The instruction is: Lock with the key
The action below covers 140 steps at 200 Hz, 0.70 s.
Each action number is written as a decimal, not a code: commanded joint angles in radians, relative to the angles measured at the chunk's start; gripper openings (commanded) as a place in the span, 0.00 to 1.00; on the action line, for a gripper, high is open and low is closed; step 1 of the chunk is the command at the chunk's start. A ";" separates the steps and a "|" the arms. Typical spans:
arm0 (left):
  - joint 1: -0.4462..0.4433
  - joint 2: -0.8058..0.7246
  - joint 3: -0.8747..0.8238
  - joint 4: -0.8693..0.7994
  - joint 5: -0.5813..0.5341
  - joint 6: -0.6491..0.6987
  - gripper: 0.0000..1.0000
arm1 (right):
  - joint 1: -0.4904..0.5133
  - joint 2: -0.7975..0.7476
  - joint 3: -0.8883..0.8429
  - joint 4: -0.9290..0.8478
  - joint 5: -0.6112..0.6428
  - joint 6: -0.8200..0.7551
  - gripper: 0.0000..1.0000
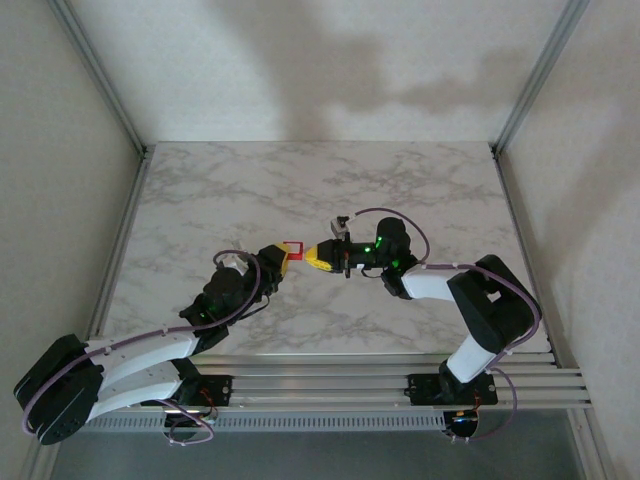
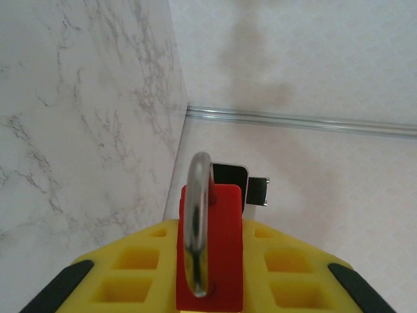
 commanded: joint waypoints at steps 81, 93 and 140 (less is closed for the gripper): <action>0.028 -0.041 -0.021 -0.006 -0.153 0.012 0.00 | -0.056 -0.039 -0.037 -0.040 0.063 -0.027 0.00; 0.028 -0.043 -0.021 -0.008 -0.154 0.014 0.00 | -0.056 -0.040 -0.037 -0.043 0.063 -0.028 0.00; 0.028 -0.055 -0.022 -0.022 -0.160 0.018 0.00 | -0.056 -0.052 -0.035 -0.061 0.064 -0.039 0.00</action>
